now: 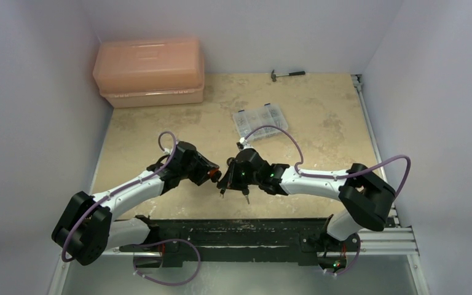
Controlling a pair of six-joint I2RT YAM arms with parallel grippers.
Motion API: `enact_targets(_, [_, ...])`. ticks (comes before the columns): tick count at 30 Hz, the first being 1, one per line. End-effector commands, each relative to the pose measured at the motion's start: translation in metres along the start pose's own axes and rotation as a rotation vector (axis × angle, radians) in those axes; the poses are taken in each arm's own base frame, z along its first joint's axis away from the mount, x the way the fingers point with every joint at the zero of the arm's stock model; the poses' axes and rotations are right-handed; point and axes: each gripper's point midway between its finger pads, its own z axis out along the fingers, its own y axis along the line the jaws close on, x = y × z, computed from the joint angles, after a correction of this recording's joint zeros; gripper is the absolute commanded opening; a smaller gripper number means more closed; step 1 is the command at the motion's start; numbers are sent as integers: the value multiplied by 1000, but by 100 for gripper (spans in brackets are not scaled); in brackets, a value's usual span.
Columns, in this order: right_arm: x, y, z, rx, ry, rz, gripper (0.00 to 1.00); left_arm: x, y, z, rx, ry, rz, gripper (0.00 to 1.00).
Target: Unlock with the key
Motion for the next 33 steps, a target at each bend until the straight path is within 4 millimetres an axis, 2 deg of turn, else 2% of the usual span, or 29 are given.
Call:
enact_targets(1, [-16, 7, 3, 15, -60, 32, 0, 3, -31, -14, 110, 21, -4, 0])
enact_targets(7, [-17, 8, 4, 4, -65, 20, 0, 3, -33, -16, 114, 25, -6, 0])
enact_targets(11, [-20, 18, -1, -63, -90, 67, 0, 0, -32, -18, 111, 6, -12, 0])
enact_targets(17, [-25, 26, -1, -75, -92, 91, 0, -1, -34, -21, 129, -2, -13, 0])
enact_targets(27, [-26, 37, -2, -186, -41, 177, 0, -4, -42, -33, 209, -22, -46, 0])
enact_targets(33, [-25, 42, -2, -262, -25, 167, 0, -5, -43, -38, 235, -28, -68, 0])
